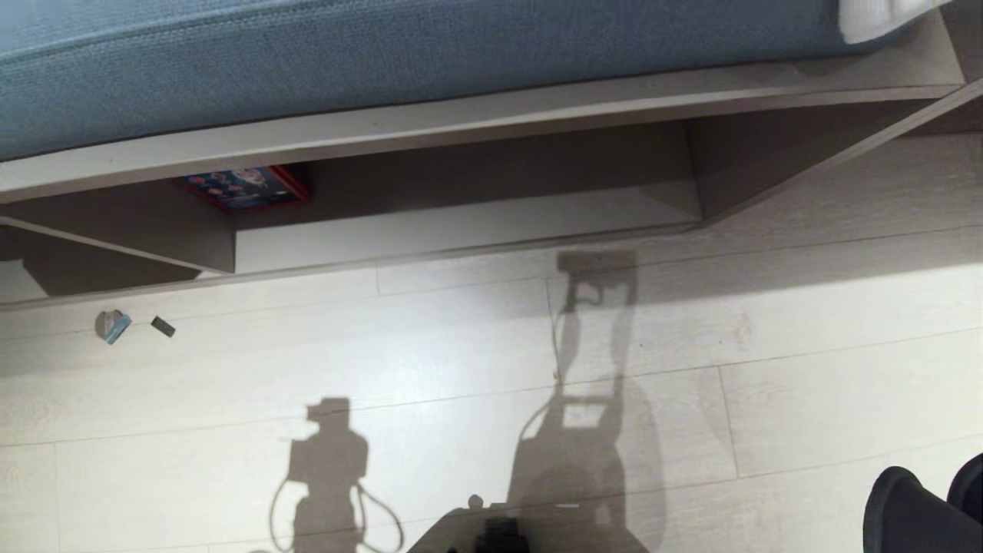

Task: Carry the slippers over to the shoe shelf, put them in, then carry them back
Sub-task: Place the slippers on the floor

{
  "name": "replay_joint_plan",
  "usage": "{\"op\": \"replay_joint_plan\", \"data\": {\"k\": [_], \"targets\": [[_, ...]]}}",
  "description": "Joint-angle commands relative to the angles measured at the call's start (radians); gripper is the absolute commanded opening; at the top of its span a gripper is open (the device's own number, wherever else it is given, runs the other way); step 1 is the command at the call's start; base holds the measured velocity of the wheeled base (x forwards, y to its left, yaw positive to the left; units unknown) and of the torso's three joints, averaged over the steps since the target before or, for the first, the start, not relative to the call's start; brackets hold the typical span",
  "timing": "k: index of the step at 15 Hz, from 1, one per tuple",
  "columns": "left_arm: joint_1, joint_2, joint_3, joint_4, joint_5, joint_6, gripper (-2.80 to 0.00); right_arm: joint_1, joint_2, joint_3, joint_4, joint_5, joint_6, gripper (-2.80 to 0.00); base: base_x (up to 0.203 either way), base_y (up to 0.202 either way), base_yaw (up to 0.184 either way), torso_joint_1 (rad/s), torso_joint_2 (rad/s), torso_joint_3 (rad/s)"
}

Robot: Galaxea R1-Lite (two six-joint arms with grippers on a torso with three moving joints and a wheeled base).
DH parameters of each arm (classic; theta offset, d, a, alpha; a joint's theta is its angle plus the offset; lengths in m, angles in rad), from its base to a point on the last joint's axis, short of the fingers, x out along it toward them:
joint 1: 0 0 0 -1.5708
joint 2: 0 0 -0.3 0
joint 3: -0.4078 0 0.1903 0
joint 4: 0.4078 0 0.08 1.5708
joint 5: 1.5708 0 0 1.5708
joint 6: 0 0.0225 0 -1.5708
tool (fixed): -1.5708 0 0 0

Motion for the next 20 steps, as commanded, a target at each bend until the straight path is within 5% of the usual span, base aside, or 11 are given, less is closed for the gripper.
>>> {"op": "replay_joint_plan", "data": {"k": [1, 20], "targets": [[0.0, 0.0, 0.0, 0.0, 0.001, -0.001, -2.8, -0.001, 0.002, 0.001, 0.0, 0.001, -0.002, -2.8, 0.0, 0.0, 0.0, -0.001, 0.01, 0.199], [0.002, 0.0, 0.0, 0.0, 0.001, -0.001, -2.8, 0.0, 0.002, 0.001, 0.0, 0.0, -0.002, -2.8, 0.0, 0.0, 0.0, 0.002, 0.0, 0.202]]}}
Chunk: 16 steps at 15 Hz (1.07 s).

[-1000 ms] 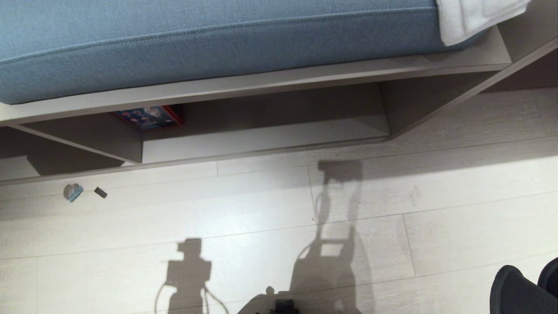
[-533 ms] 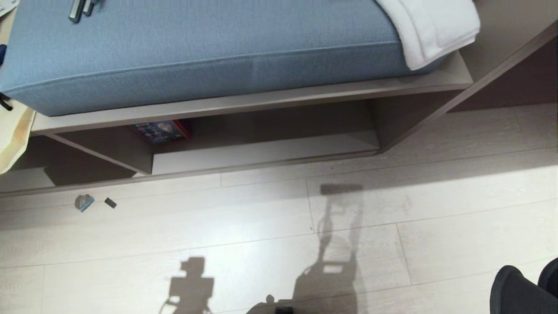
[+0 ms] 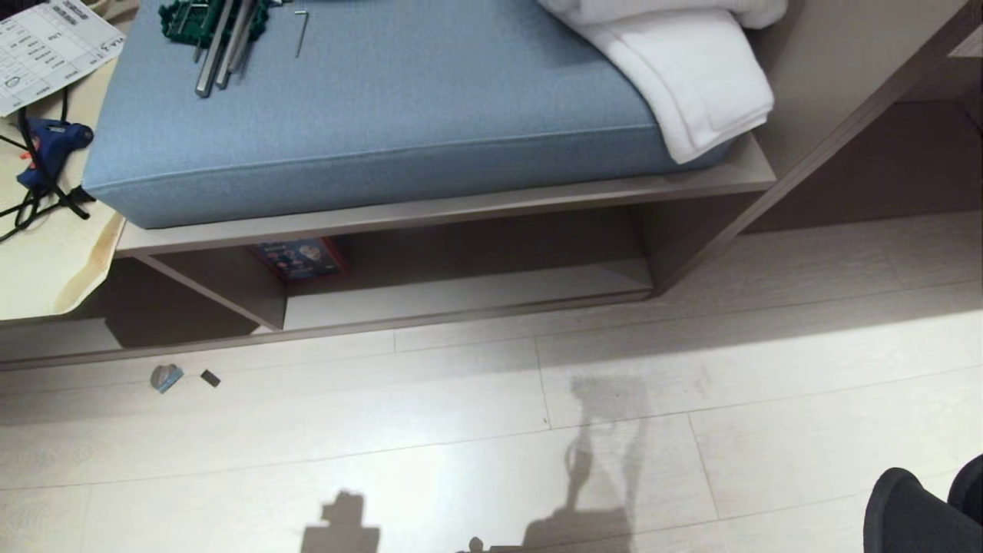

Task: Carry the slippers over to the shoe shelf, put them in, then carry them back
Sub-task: Place the slippers on the floor

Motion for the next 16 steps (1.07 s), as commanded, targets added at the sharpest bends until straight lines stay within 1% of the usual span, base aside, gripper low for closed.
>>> {"op": "replay_joint_plan", "data": {"k": [1, 3, 6, 16], "targets": [[0.0, 0.0, 0.0, 0.0, 0.001, 0.0, -2.8, 0.0, 0.0, 0.0, 0.0, 0.001, 0.0, -2.8, 0.0, 0.0, 0.0, 0.002, 0.0, 0.193], [0.0, 0.0, 0.0, 0.0, 0.001, 0.0, -2.8, 0.0, 0.0, 0.001, 0.0, 0.001, 0.0, -2.8, 0.0, 0.0, 0.0, 0.006, 0.0, 0.203], [0.0, 0.0, 0.0, 0.0, 0.001, 0.0, -2.8, 0.0, 0.0, 0.002, 0.0, -0.001, -0.021, -2.8, 0.0, 0.0, 0.0, 0.002, 0.0, 0.205], [0.0, 0.0, 0.0, 0.0, 0.001, -0.002, -2.8, 0.0, 0.0, 0.002, 0.002, -0.001, -0.02, -2.8, 0.0, 0.0, 0.0, 0.003, 0.0, 0.204]]}}
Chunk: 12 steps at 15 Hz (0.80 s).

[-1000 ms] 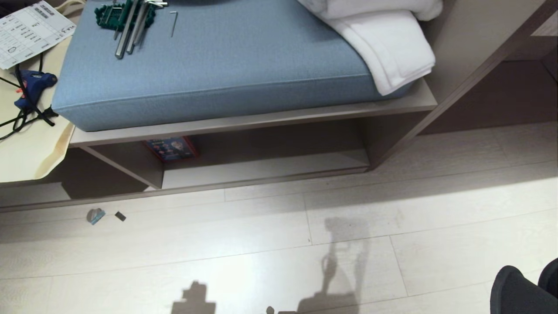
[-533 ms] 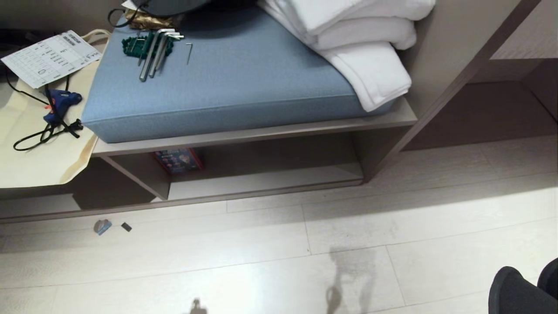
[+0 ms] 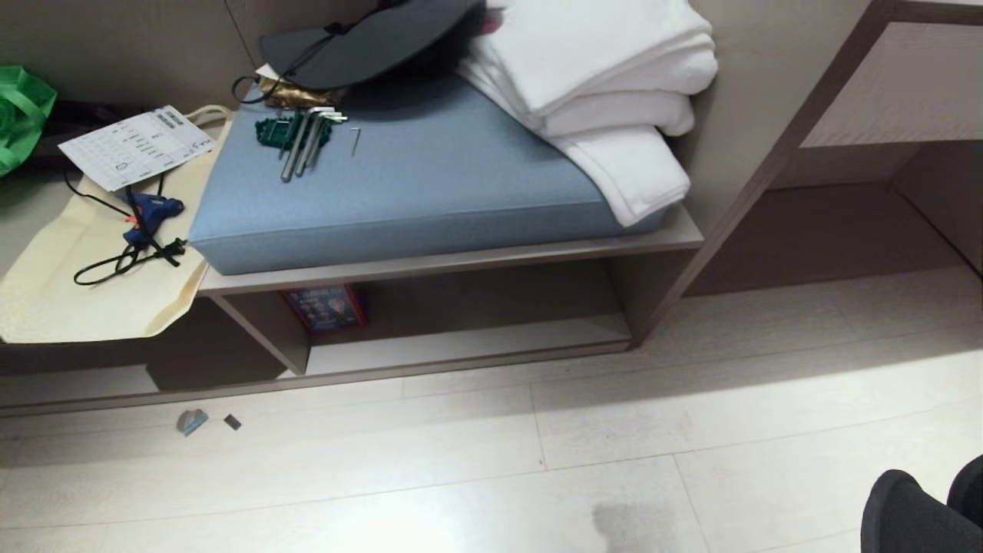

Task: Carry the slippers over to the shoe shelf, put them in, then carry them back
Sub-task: Place the slippers on the floor

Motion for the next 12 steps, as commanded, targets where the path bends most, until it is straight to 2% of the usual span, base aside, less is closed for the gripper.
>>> {"op": "replay_joint_plan", "data": {"k": [1, 12], "targets": [[0.0, 0.0, 0.0, 0.0, 0.0, 0.0, -2.8, 0.0, 0.0, 0.002, 0.0, 0.0, 0.0, -2.8, 0.0, 0.0, 0.0, -0.002, 0.01, 0.21], [0.0, 0.0, 0.0, 0.0, 0.0, 0.0, -2.8, 0.0, 0.0, 0.002, 0.0, 0.0, 0.0, -2.8, 0.0, 0.0, 0.0, 0.001, 0.0, 0.203]]}}
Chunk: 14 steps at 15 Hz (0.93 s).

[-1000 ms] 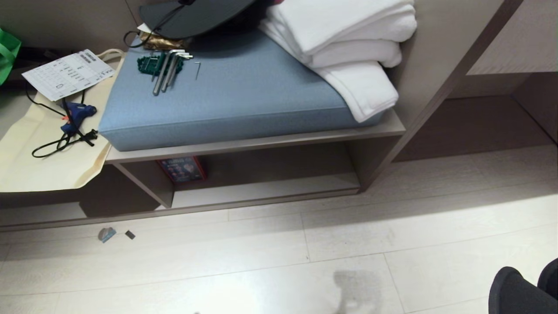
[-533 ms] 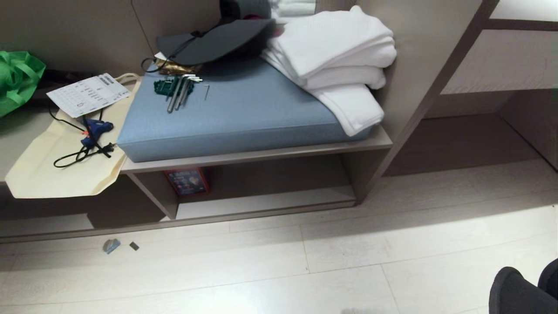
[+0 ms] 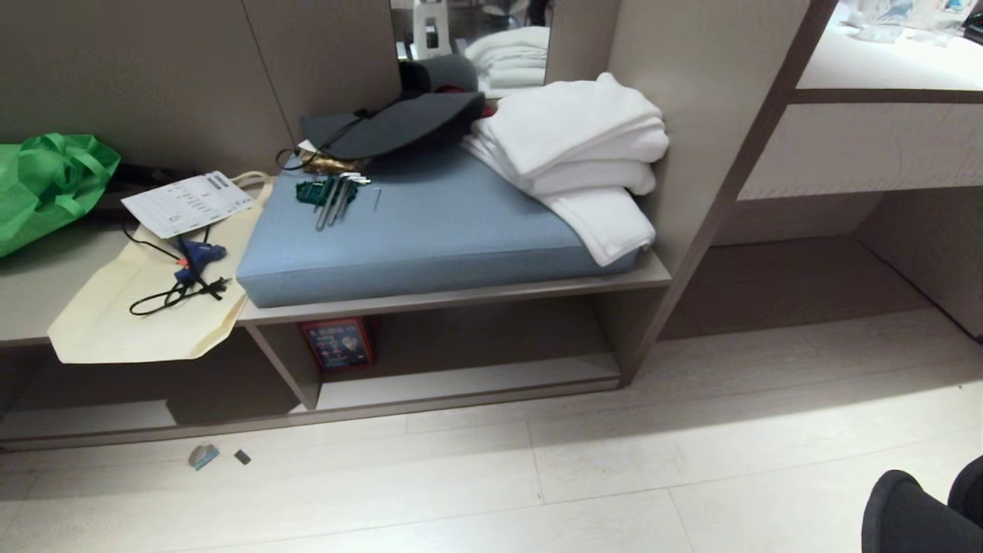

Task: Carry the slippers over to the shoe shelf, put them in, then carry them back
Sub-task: Place the slippers on the floor

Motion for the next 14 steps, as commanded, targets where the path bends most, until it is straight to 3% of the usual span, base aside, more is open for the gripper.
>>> {"op": "replay_joint_plan", "data": {"k": [1, 14], "targets": [[0.0, 0.0, 0.0, 0.0, 0.0, 0.0, -2.8, 0.0, 0.0, 0.002, 0.0, 0.0, 0.0, -2.8, 0.0, 0.0, 0.0, 0.006, 0.0, 0.203], [0.0, 0.0, 0.0, 0.0, 0.0, 0.0, -2.8, 0.0, 0.0, 0.0, 0.0, 0.0, 0.001, -2.8, 0.0, 0.0, 0.0, 0.002, 0.0, 0.2]]}}
